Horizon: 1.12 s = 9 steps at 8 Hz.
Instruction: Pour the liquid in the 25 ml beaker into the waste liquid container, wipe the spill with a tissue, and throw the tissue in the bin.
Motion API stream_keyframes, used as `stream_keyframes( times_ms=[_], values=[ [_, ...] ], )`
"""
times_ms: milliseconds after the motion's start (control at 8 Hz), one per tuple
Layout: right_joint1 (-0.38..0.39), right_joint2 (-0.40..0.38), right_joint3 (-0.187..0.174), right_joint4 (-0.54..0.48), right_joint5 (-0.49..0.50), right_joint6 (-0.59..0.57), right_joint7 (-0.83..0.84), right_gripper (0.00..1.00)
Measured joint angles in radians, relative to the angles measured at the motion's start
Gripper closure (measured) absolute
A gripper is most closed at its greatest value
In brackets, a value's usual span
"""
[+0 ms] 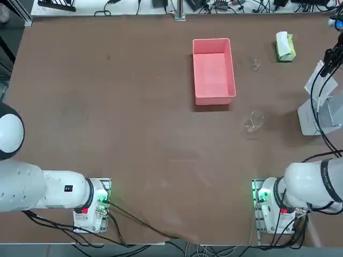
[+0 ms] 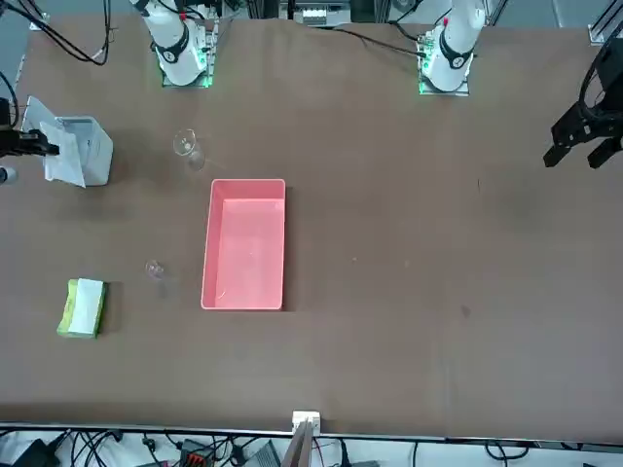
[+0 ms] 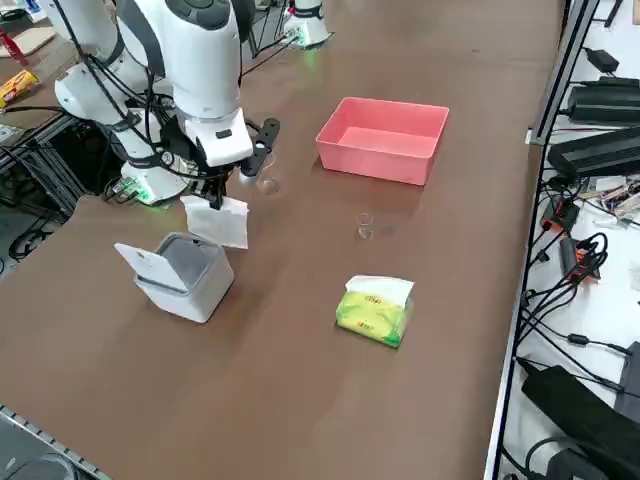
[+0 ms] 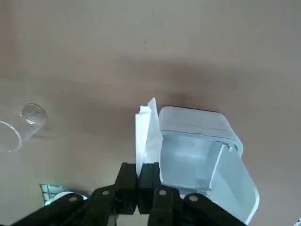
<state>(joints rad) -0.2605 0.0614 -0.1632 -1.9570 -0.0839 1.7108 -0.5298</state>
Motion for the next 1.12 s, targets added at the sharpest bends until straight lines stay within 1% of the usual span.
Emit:
stream_keyframes(
  times_ms=[375,1125],
  values=[
    [-0.023,-0.056,0.000,-0.073,-0.013,0.026,0.000,0.96],
    [-0.113,-0.121,0.000,-0.166,-0.031,0.059,-0.048,0.96]
  ],
)
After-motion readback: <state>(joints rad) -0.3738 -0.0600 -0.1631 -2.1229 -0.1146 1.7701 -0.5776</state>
